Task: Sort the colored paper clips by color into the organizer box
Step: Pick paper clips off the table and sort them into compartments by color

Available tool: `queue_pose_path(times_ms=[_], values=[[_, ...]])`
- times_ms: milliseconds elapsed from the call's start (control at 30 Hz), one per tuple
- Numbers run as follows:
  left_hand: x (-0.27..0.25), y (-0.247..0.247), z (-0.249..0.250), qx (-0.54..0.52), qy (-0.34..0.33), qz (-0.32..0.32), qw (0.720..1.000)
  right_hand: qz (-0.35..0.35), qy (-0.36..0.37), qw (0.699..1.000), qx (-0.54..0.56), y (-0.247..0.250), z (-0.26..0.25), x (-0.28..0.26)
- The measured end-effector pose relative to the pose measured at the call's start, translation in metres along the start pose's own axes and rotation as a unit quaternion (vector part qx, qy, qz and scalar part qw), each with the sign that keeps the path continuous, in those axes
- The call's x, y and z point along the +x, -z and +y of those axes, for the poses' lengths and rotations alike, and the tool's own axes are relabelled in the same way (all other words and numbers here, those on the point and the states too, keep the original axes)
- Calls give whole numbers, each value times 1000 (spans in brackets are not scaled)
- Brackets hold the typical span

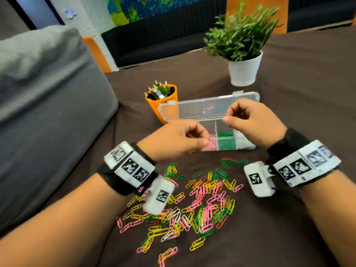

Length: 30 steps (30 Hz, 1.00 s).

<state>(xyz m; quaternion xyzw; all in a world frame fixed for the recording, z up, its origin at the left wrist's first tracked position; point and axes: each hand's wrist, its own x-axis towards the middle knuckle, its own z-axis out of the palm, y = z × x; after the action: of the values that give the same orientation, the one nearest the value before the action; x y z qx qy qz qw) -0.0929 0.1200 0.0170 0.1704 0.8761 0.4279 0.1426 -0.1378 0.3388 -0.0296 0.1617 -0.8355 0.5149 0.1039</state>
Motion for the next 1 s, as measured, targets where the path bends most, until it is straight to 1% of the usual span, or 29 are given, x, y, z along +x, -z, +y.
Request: queue_pose_path(times_ms=[33,67,133,167,200,233,267,300,367,500,600,633,733,833,933,1000], values=[[-20,9,-12,77,2,-19,997,-58,18,998,-13,-5,-19,-8],[-38,16,-22,143,19,-39,989,-107,38,993,-21,-10,-35,-17],[-71,21,-39,246,60,-78,964,-210,76,974,-35,-29,-61,-38],[-86,20,-45,281,75,-100,952,-270,86,956,-69,-42,-68,-49],[-99,18,-53,301,87,-120,942,-334,92,930,-121,-56,-71,-59],[-108,15,-57,312,88,-136,936,-386,94,900,-179,-68,-72,-68],[-114,11,-63,314,83,-140,935,-421,96,873,-229,-79,-72,-75],[-115,6,-68,314,75,-135,937,-435,96,854,-268,-86,-72,-79],[-115,-3,-77,321,61,-113,938,-432,91,841,-313,-97,-74,-82],[-104,-18,-83,385,40,-97,917,-452,82,818,-346,-112,-81,-84],[-99,-24,-87,402,38,-67,912,-474,85,787,-386,-121,-83,-90],[-99,-25,-88,403,38,-64,912,-475,85,783,-392,-122,-83,-91],[-99,-21,-90,381,27,-75,921,-474,68,793,-377,-121,-82,-91],[-100,-17,-92,346,43,-85,933,-474,52,801,-361,-121,-81,-91],[-103,-16,-94,338,55,-83,936,-475,44,803,-357,-122,-79,-92],[-104,-12,-95,316,55,-69,945,-471,40,804,-362,-122,-78,-92]])
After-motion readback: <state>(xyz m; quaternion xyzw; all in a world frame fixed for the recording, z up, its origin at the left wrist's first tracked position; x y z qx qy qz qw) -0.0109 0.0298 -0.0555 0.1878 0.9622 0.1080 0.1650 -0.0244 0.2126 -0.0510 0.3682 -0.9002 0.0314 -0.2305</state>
